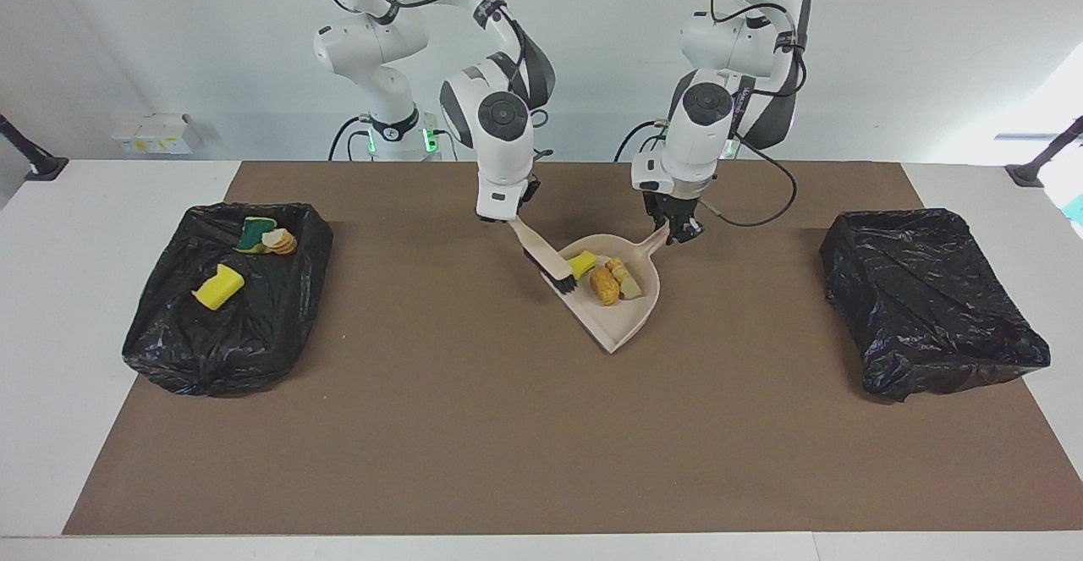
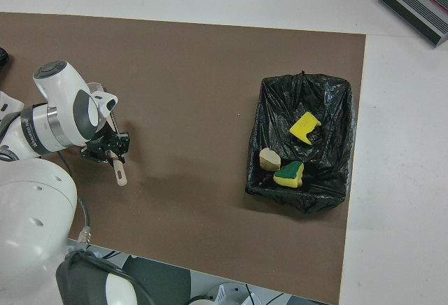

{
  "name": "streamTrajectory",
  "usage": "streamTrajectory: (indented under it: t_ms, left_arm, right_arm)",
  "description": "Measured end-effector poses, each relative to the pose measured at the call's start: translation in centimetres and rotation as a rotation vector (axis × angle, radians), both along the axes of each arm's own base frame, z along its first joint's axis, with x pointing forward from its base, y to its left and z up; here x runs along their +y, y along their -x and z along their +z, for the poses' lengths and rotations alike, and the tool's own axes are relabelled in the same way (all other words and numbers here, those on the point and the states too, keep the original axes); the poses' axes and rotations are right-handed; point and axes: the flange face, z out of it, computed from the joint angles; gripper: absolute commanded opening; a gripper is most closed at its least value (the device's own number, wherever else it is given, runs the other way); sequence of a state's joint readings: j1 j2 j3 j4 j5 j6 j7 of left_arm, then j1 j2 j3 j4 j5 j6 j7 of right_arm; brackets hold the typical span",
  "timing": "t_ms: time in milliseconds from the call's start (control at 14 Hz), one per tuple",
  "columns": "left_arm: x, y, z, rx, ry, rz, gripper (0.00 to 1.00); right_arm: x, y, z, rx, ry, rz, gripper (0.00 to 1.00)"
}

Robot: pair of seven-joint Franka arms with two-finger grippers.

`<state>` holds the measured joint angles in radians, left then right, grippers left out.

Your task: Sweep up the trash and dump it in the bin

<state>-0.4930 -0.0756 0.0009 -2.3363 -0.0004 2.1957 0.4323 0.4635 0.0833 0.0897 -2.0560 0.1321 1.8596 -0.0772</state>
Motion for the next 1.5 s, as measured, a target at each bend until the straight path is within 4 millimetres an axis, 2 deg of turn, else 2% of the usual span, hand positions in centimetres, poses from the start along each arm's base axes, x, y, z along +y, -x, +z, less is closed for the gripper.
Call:
streamTrajectory:
  t_ms: [143, 215, 358, 429, 644, 858, 1216, 1288, 1359, 1431, 1502]
  left_arm:
    - [1.3, -1.2, 0.7, -0.016, 0.005, 0.086, 0.0]
    - [2.3, -2.1, 1.4, -0.03, 0.011, 0.128, 0.0]
    - [4.5, -3.9, 3.5, -0.058, 0.024, 0.2, 0.0]
    - [5.8, -4.6, 5.0, -0.063, 0.026, 0.232, 0.0]
    - [10.1, -6.2, 9.7, -0.061, 0.023, 0.32, 0.0]
    - [14.3, -7.5, 12.9, -0.064, 0.021, 0.405, 0.0]
    - [25.2, -8.4, 16.2, -0.05, 0.014, 0.537, 0.0]
    - [27.7, -8.3, 16.6, -0.054, 0.014, 0.564, 0.0]
    - [30.2, -8.1, 16.8, -0.058, 0.016, 0.599, 0.0]
    - [32.6, -7.8, 17.0, -0.061, 0.019, 0.629, 0.0]
    - [34.9, -7.3, 17.2, -0.065, 0.022, 0.64, 0.0]
  right_arm:
    - [-1.9, -0.3, 2.1, 0.02, 0.022, -0.063, 0.0]
    - [-2.2, -0.2, 2.6, 0.021, 0.04, -0.121, 0.0]
    - [-1.5, 0.3, 2.8, 0.016, 0.081, -0.239, 0.0]
    - [-0.7, 0.9, 2.6, 0.022, 0.099, -0.292, 0.0]
    - [3.5, 4.0, 1.8, 0.064, 0.114, -0.419, 0.0]
    - [6.4, 6.7, 0.1, 0.078, 0.129, -0.492, 0.0]
    - [10.7, 10.8, -3.5, 0.112, 0.172, -0.518, 0.0]
    - [11.2, 11.4, -4.1, 0.11, 0.173, -0.508, 0.13]
    - [11.6, 11.9, -4.7, 0.11, 0.175, -0.501, 0.53]
    - [11.7, 12.1, -5.0, 0.112, 0.179, -0.497, 1.0]
    - [11.6, 12.2, -5.2, 0.113, 0.182, -0.497, 1.0]
